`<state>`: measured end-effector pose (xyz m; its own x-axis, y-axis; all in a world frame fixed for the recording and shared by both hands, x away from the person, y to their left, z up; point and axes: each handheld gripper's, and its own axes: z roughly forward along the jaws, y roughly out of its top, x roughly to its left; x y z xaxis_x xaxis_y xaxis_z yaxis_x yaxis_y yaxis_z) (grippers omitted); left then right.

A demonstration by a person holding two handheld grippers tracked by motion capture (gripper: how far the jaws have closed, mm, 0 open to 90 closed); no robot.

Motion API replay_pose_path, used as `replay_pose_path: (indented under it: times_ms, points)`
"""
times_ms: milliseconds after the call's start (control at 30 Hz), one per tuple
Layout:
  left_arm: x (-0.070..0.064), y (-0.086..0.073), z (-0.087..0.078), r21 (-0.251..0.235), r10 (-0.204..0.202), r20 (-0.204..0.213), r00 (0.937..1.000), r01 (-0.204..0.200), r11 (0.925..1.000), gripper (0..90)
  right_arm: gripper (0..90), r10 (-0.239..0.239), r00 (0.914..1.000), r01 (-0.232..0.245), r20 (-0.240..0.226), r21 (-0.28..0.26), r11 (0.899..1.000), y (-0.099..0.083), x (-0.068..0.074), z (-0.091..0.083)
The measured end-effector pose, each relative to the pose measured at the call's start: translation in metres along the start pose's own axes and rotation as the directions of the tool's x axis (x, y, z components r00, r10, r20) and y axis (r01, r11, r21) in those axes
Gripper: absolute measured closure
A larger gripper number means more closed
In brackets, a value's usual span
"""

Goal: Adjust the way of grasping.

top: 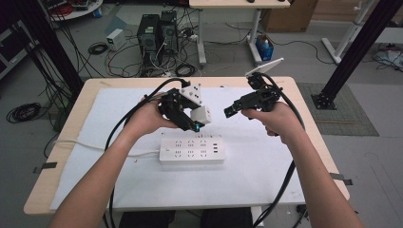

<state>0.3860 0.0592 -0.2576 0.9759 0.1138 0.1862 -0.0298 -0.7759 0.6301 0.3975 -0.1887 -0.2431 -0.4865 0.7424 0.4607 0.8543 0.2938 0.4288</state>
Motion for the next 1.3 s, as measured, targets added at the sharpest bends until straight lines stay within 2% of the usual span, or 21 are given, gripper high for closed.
replay_pose_path:
  times_ms: [133,167,200,233,300,333,400,533,667,700,767,800,867,933,1033,1067,1100,1133,1167,1233,1300]
  points:
    - [-0.003,0.002,0.006,-0.02,0.016,-0.004,0.9999,-0.016,0.9997,42.6,12.4,0.008,0.9986,-0.009,-0.052,-0.003,1.0,0.001,0.006,0.004]
    - [-0.003,0.002,0.006,-0.02,0.016,-0.004,0.9999,-0.016,0.9997,42.6,12.4,0.008,0.9986,-0.009,-0.052,-0.003,1.0,0.001,0.006,0.004]
    - [-0.004,0.004,0.008,-0.034,0.027,0.0,0.9996,-0.027,0.9991,42.6,16.7,0.016,0.9978,-0.016,-0.064,-0.002,1.0,0.001,0.006,0.005]
    - [-0.005,0.006,0.009,-0.032,0.027,0.005,0.9996,-0.027,0.9991,42.5,18.1,0.025,0.9962,-0.026,-0.083,-0.011,1.0,0.002,0.009,0.008]
    - [-0.007,0.009,0.011,-0.029,0.034,0.001,0.9994,-0.034,0.999,42.6,19.6,0.022,0.9956,-0.023,-0.091,-0.011,1.0,0.004,0.012,0.012]
    - [-0.007,0.01,0.011,-0.027,0.032,0.005,0.9995,-0.032,0.9991,42.6,23.4,0.028,0.9936,-0.03,-0.109,-0.013,0.999,0.004,0.013,0.014]
    - [-0.008,0.012,0.011,-0.029,0.035,-0.001,0.9994,-0.035,0.999,42.6,25.3,0.024,0.9887,-0.026,-0.148,-0.009,1.0,0.005,0.016,0.019]
    - [-0.01,0.016,0.009,-0.049,0.046,-0.007,0.9989,-0.047,0.9977,42.6,34.8,0.035,0.9826,-0.036,-0.182,0.002,0.999,0.007,0.02,0.028]
    - [-0.011,0.017,0.009,-0.053,0.055,-0.027,0.9981,-0.056,0.997,42.5,44.1,0.049,0.9724,-0.048,-0.228,0.007,0.999,0.007,0.02,0.034]
    - [-0.011,0.017,0.009,-0.053,0.055,-0.027,0.9981,-0.056,0.997,42.6,44.1,0.049,0.9724,-0.048,-0.228,0.007,0.999,0.007,0.02,0.034]
    - [-0.012,0.017,0.009,-0.048,0.067,-0.043,0.9968,-0.069,0.9965,42.5,53.7,0.051,0.9709,-0.05,-0.234,0.01,0.999,0.007,0.02,0.037]
    - [-0.012,0.016,0.009,-0.052,0.075,-0.06,0.9954,-0.078,0.9956,42.6,56.1,0.07,0.9666,-0.07,-0.247,0.009,0.997,0.007,0.019,0.037]
    - [-0.014,0.017,0.01,-0.049,0.09,-0.074,0.9932,-0.094,0.9944,42.5,58.5,0.081,0.9603,-0.084,-0.267,0.001,0.996,0.007,0.016,0.036]
    - [-0.016,0.017,0.012,-0.029,0.094,-0.086,0.9918,-0.097,0.9949,42.1,61.2,0.088,0.9592,-0.092,-0.268,-0.001,0.996,0.006,0.015,0.036]
    - [-0.017,0.018,0.016,-0.009,0.075,-0.076,0.9942,-0.076,0.9971,41.4,62.5,0.081,0.9632,-0.082,-0.256,0.008,0.997,0.006,0.016,0.038]
    - [-0.015,0.018,0.016,0.026,0.091,-0.089,0.9918,-0.089,0.9957,39.8,62.6,0.077,0.9636,-0.075,-0.256,0.017,0.997,0.007,0.016,0.039]
    - [-0.015,0.017,0.016,0.062,0.103,-0.11,0.9886,-0.096,0.9934,35.6,62.6,0.068,0.9661,-0.071,-0.249,0.0,0.998,0.006,0.015,0.038]
    - [-0.014,0.016,0.016,0.078,0.099,-0.118,0.9881,-0.09,0.9929,33.3,62.6,0.07,0.968,-0.073,-0.241,-0.004,0.997,0.007,0.014,0.037]
    - [-0.013,0.014,0.016,0.089,0.072,-0.115,0.9907,-0.062,0.994,32.8,62.6,0.07,0.9672,-0.073,-0.244,-0.003,0.997,0.007,0.013,0.036]
    - [-0.01,0.009,0.013,0.112,0.03,-0.128,0.9913,-0.015,0.9936,29.5,62.5,0.053,0.9729,-0.058,-0.225,-0.013,0.998,0.007,0.01,0.032]
    - [-0.008,0.004,0.007,0.122,0.007,-0.132,0.9913,0.009,0.9925,29.1,62.5,0.029,0.9829,-0.034,-0.182,-0.027,0.999,0.007,0.008,0.027]
